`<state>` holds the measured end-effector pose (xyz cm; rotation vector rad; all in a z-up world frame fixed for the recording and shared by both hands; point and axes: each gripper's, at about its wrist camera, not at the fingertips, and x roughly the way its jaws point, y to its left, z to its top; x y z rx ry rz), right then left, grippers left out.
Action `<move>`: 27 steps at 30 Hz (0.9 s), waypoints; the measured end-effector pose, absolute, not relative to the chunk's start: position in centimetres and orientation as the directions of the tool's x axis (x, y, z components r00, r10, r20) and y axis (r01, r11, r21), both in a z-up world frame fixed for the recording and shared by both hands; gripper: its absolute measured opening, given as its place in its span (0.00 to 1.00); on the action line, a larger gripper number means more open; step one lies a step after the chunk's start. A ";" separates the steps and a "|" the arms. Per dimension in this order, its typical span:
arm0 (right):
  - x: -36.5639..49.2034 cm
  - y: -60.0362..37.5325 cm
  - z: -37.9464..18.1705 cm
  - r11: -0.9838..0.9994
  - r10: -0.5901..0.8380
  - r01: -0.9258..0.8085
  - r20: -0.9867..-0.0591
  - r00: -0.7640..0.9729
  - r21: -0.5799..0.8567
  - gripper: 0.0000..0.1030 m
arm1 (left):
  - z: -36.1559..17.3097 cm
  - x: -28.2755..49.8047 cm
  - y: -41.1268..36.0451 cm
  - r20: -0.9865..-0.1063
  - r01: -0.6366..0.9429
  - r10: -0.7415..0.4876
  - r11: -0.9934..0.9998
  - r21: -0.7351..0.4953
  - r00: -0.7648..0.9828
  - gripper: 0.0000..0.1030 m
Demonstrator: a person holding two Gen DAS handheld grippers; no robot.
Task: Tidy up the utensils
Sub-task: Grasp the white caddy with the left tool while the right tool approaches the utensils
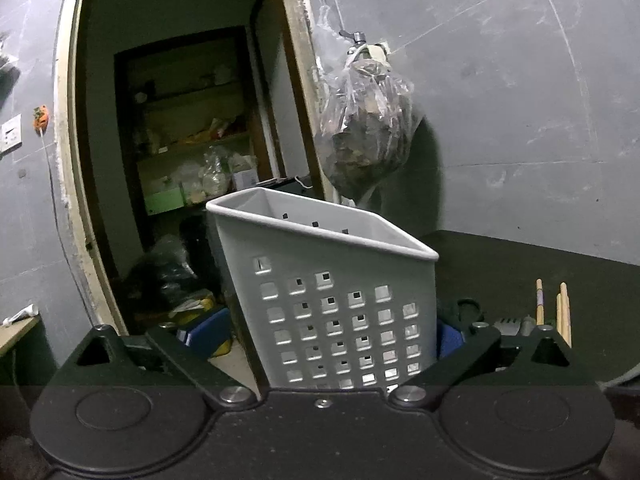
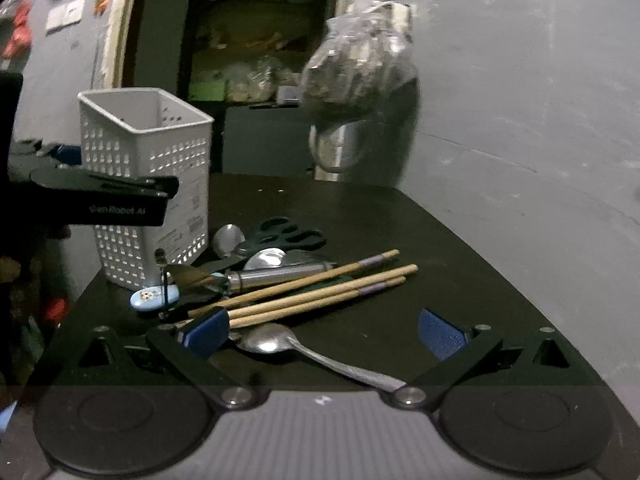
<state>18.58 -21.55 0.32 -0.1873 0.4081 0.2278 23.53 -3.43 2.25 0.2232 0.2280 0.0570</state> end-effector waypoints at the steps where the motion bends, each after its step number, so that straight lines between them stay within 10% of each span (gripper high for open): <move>1: 18.8 -21.3 0.3 0.953 0.187 -0.267 -0.414 0.891 -0.144 1.00 | 2.2 23.5 -3.2 -0.215 -0.022 0.073 0.972 0.232 0.974 0.95; 10: 20.5 -18.9 0.4 0.918 0.234 -0.342 -0.425 0.874 -0.199 1.00 | 1.7 23.2 -1.0 -0.235 0.123 -0.071 0.969 0.215 0.970 0.83; 27: 28.2 -20.5 0.8 0.917 0.398 -0.356 -0.507 0.765 0.183 0.92 | 1.0 23.6 -0.3 -0.221 0.157 -0.114 0.970 0.185 0.968 0.79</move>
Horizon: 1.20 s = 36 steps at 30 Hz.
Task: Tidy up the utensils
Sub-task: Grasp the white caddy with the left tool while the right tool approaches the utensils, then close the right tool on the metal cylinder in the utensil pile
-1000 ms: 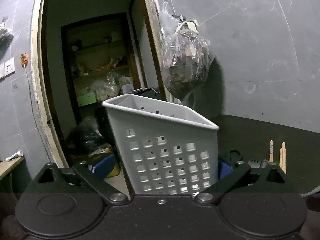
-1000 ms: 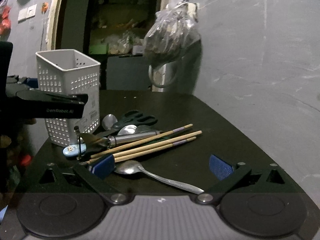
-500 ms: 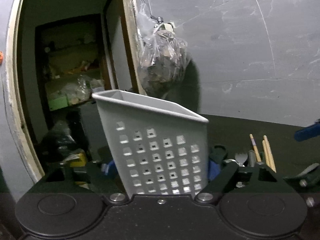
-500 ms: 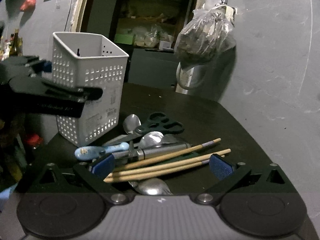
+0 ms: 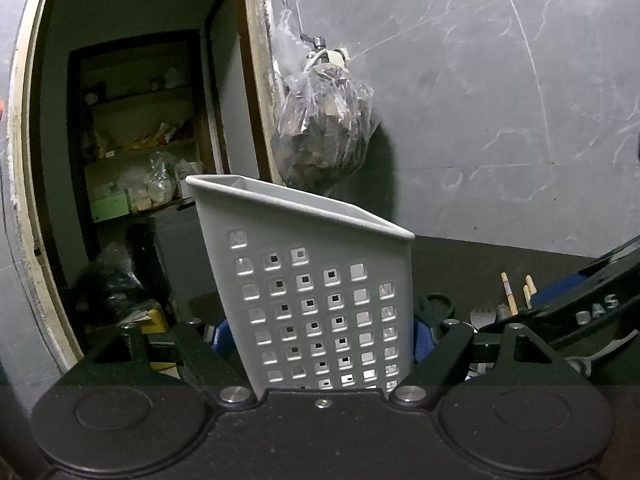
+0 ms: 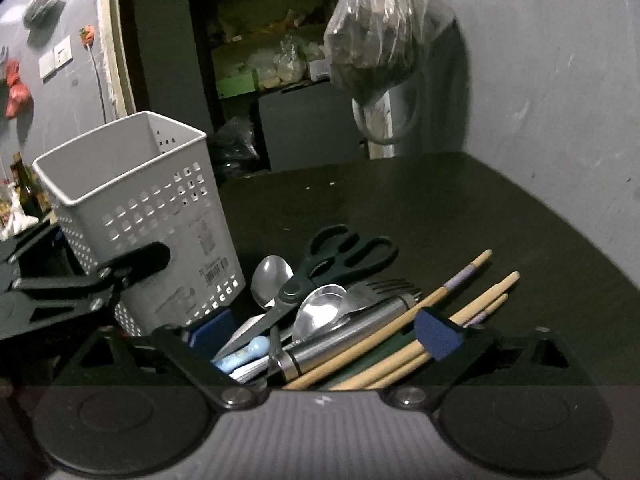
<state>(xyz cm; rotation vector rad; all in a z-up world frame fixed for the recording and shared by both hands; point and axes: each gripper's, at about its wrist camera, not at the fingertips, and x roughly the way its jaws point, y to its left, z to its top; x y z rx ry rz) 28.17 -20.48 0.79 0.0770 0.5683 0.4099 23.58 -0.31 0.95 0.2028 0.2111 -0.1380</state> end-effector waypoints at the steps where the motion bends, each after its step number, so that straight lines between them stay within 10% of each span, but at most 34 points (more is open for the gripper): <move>1: 28.6 -20.5 0.6 0.915 0.401 -0.353 -0.516 0.757 0.193 0.91 | 0.9 23.5 -0.2 -0.221 0.160 -0.118 0.970 0.184 0.968 0.79; 36: 32.7 -20.1 0.7 0.927 0.345 -0.352 -0.657 0.670 0.127 0.56 | 1.4 22.0 -1.7 -0.245 0.191 -0.144 0.965 0.180 0.959 0.79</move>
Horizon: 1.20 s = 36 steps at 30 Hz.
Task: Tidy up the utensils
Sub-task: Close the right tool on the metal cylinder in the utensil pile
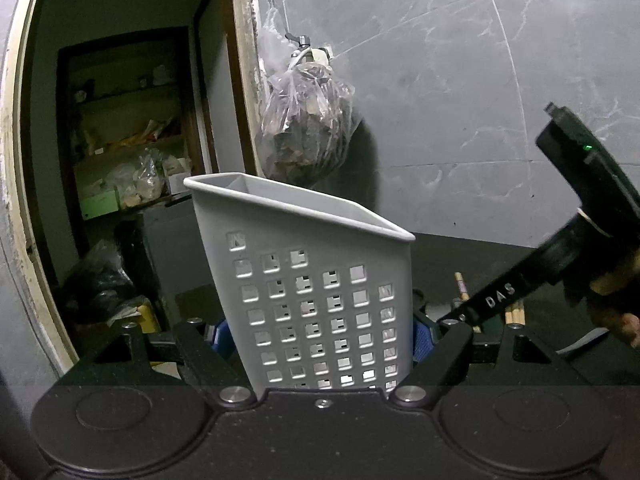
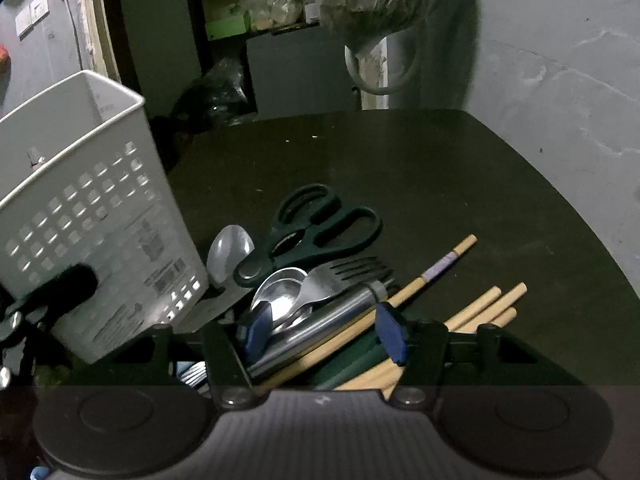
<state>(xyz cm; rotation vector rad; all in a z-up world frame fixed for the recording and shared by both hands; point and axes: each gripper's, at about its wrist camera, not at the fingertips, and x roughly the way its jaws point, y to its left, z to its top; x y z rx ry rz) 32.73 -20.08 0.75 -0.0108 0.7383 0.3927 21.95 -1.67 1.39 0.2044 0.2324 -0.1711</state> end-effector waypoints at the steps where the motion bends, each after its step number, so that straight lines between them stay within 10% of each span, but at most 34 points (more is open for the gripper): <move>1: 33.0 -20.2 0.7 0.926 0.349 -0.352 -0.660 0.665 0.135 0.55 | 1.4 21.9 -1.7 -0.244 0.191 -0.144 0.965 0.179 0.959 0.79; 36: 37.1 -17.3 2.7 0.886 0.280 -0.462 -0.834 0.475 0.034 0.45 | 1.3 21.9 -1.7 -0.244 0.192 -0.146 0.965 0.177 0.959 0.79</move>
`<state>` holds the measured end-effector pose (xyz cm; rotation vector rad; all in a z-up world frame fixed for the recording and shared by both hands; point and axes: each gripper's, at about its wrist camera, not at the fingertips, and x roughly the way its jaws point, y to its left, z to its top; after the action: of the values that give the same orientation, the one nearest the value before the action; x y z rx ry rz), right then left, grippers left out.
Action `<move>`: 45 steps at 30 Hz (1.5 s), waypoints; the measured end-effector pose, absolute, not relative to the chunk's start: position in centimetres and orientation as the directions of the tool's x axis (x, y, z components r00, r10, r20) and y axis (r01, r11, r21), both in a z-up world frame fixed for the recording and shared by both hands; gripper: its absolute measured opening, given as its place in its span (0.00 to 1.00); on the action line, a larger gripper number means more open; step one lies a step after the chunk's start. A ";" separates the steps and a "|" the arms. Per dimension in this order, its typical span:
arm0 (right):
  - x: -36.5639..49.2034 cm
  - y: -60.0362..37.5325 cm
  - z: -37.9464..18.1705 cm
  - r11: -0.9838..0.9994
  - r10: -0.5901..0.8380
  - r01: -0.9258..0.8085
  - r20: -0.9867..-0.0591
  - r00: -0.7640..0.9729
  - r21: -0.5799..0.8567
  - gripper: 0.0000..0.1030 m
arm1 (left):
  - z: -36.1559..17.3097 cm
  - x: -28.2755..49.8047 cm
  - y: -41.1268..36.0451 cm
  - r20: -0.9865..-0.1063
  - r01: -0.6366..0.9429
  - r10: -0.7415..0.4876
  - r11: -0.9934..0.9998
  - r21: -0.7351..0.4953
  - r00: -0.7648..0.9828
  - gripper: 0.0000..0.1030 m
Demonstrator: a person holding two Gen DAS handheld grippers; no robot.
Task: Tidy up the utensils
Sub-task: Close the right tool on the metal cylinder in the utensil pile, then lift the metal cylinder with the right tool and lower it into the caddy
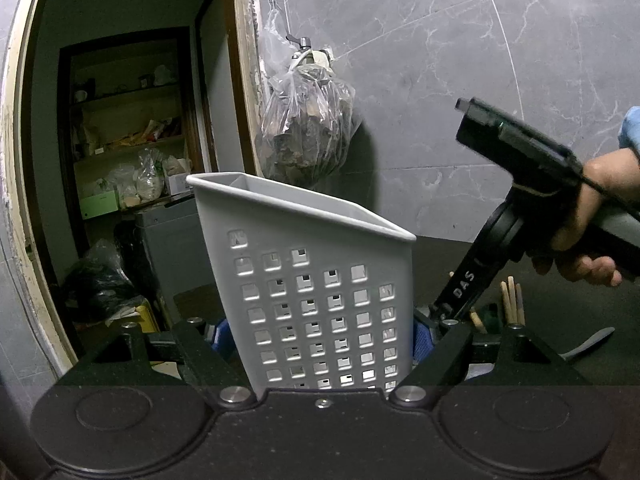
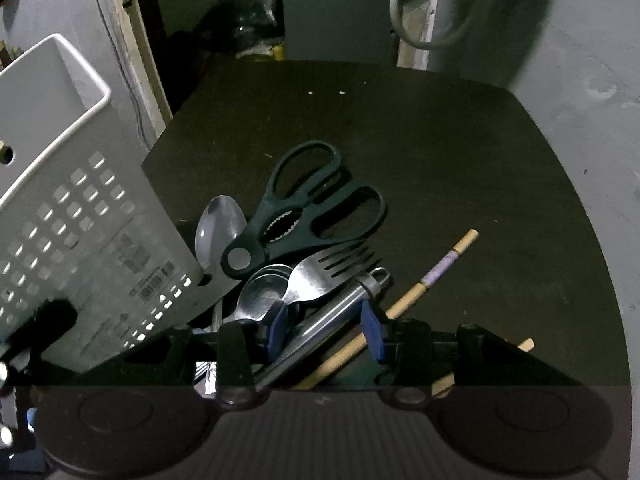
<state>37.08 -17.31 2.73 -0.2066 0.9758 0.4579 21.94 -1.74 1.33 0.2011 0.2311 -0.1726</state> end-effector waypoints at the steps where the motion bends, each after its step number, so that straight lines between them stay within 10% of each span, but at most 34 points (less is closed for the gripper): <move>1: 37.3 -17.3 2.5 0.885 0.282 -0.463 -0.840 0.464 0.041 0.45 | 1.3 21.9 -1.7 -0.243 0.193 -0.147 0.965 0.177 0.959 0.79; 11: 36.6 -16.8 2.2 0.887 0.286 -0.459 -0.834 0.472 0.045 0.45 | 1.4 21.9 -1.8 -0.240 0.196 -0.151 0.965 0.175 0.959 0.79; 18: 36.6 -18.4 2.1 0.920 0.337 -0.352 -0.805 0.488 0.171 0.19 | 1.4 21.9 -1.8 -0.240 0.196 -0.152 0.965 0.173 0.959 0.79; 26: 34.7 -21.6 1.9 0.914 0.403 -0.271 -0.737 0.543 0.300 0.19 | 1.4 21.9 -1.9 -0.239 0.196 -0.152 0.965 0.173 0.959 0.78; 45: 24.6 -25.4 6.9 0.845 0.516 -0.439 -0.254 0.818 0.304 0.19 | 1.5 21.5 -1.8 -0.236 0.208 -0.165 0.963 0.171 0.958 0.78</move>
<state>24.64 -25.44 6.94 0.2376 0.3370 0.5142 21.52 -1.81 1.47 0.1960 0.2218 -0.1902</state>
